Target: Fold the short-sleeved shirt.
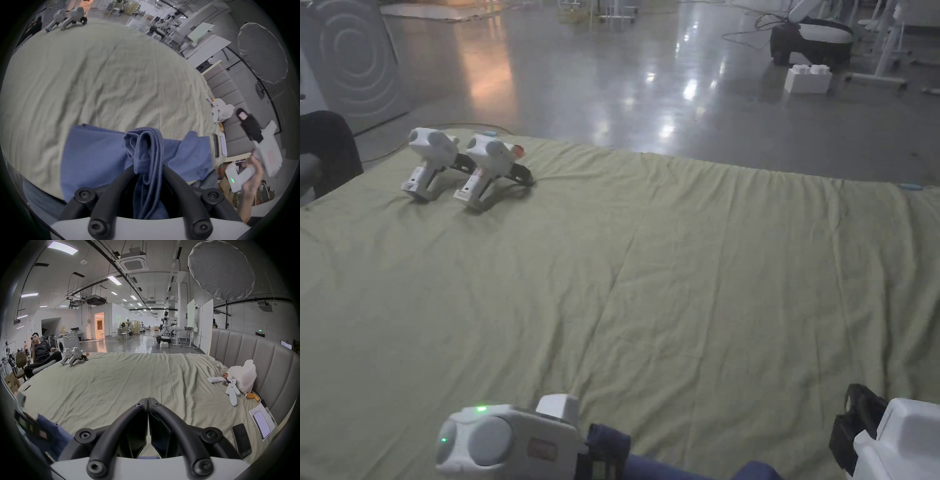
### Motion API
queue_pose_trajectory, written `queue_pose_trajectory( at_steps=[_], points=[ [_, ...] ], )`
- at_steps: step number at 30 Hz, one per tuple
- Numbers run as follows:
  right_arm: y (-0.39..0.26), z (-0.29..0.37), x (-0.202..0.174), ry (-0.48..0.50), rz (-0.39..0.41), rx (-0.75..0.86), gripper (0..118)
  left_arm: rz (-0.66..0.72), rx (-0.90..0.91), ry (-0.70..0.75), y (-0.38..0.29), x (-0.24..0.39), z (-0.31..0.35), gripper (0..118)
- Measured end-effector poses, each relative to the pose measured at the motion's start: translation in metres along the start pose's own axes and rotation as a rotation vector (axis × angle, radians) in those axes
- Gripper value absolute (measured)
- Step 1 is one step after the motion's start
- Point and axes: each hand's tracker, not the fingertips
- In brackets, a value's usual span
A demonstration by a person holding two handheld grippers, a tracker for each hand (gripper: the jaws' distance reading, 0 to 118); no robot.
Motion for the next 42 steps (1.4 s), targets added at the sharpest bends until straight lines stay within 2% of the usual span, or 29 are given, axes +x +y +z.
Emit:
queue_pose_trajectory(
  at_steps=[4,6,8,9,10,12,13,14,17,18,20,21,23,25,29,32,42],
  points=[
    [-0.004,0.004,0.006,-0.012,-0.004,-0.007,0,-0.040,-0.046,0.130,-0.008,0.007,-0.036,4],
    [-0.006,0.006,0.009,-0.017,-0.005,-0.010,0,-0.041,-0.047,0.140,-0.012,0.010,-0.044,5],
    [-0.008,0.007,0.011,-0.020,-0.011,-0.015,0,-0.033,-0.035,0.151,-0.014,0.013,-0.044,12],
    [-0.009,0.007,0.011,-0.022,-0.015,-0.018,0,-0.027,-0.031,0.151,-0.014,0.014,-0.043,17],
    [-0.010,0.006,0.012,-0.022,-0.020,-0.020,0,-0.023,-0.025,0.134,-0.013,0.014,-0.040,27],
    [-0.011,0.006,0.014,-0.022,-0.028,-0.029,0,-0.009,-0.006,0.085,-0.011,0.017,-0.027,52],
    [-0.012,0.006,0.014,-0.021,-0.030,-0.031,0,-0.007,0.009,0.071,-0.010,0.018,-0.020,68],
    [-0.013,0.006,0.015,-0.021,-0.031,-0.033,0,-0.011,0.025,0.053,-0.009,0.020,-0.012,71],
    [-0.014,0.006,0.016,-0.023,-0.033,-0.036,0,-0.019,0.055,0.016,-0.004,0.022,0.013,65],
    [-0.014,0.005,0.016,-0.022,-0.037,-0.038,0,-0.022,0.063,0.007,-0.002,0.022,0.020,58],
    [-0.015,0.005,0.017,-0.019,-0.043,-0.040,0,-0.027,0.089,0.005,0.000,0.021,0.029,31],
    [-0.015,0.004,0.017,-0.019,-0.044,-0.042,0,-0.026,0.107,0.000,0.000,0.020,0.031,22],
    [-0.015,0.004,0.017,-0.019,-0.050,-0.045,0,-0.034,0.113,0.023,0.000,0.018,0.027,13],
    [-0.017,0.004,0.017,-0.017,-0.054,-0.049,0,-0.046,0.060,0.087,-0.003,0.016,0.014,11],
    [-0.022,0.003,0.018,-0.016,-0.056,-0.060,0,-0.103,-0.072,0.103,-0.016,0.020,-0.023,3],
    [-0.023,0.003,0.019,-0.019,-0.054,-0.068,0,-0.121,-0.115,0.021,-0.024,0.027,-0.046,3],
    [-0.025,0.004,0.022,-0.028,-0.051,-0.080,0,-0.092,-0.036,-0.041,-0.026,0.041,-0.063,3]
  ],
)
